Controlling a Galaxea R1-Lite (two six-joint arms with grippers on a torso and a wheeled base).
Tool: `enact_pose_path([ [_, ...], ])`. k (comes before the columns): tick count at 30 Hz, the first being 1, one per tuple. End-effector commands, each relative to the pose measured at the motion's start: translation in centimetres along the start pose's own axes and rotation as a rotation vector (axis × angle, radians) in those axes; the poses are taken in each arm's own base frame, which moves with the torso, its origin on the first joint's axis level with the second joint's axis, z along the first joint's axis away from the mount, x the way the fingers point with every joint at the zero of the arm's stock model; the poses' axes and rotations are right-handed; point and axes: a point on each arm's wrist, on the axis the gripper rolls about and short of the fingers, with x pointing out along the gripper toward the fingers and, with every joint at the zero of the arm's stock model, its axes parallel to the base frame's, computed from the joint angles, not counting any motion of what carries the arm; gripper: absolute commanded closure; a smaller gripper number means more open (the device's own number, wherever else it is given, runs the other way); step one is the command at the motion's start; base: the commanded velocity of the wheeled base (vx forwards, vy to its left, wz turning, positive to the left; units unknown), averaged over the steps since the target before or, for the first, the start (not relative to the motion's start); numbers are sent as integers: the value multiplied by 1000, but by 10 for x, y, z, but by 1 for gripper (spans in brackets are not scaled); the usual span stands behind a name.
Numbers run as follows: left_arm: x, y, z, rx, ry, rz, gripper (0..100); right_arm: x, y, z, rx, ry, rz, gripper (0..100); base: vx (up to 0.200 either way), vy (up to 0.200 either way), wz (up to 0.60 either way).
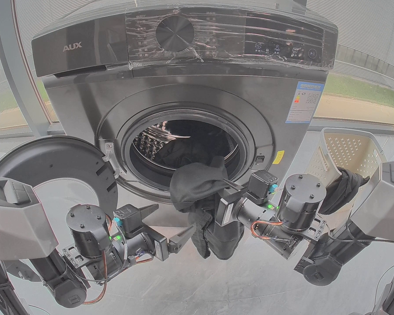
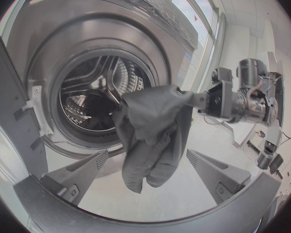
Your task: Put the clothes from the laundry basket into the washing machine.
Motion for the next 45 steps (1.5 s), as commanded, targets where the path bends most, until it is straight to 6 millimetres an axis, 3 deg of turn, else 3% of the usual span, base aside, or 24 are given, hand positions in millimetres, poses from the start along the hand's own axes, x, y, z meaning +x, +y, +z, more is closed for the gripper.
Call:
enact_pose_path([
  [1, -1, -2, -14, 2, 64, -38, 0, 1, -3, 0, 1, -1, -10, 100, 0, 0, 0],
  [9, -1, -4, -21, 11, 97, -70, 0, 4, -4, 1, 6, -2, -14, 100, 0, 0, 0],
  [25, 24, 1, -23, 6, 68, -29, 0, 0, 5, 1, 8, 2, 11, 100, 0, 0, 0],
  [38, 29, 23, 19, -3, -117, 68, 0, -4, 3, -5, 2, 31, 5, 100, 0, 0, 0],
  [45, 31, 18, 26, 6, -146, 44, 0, -5, 7, -10, -1, 48, 17, 100, 0, 0, 0],
])
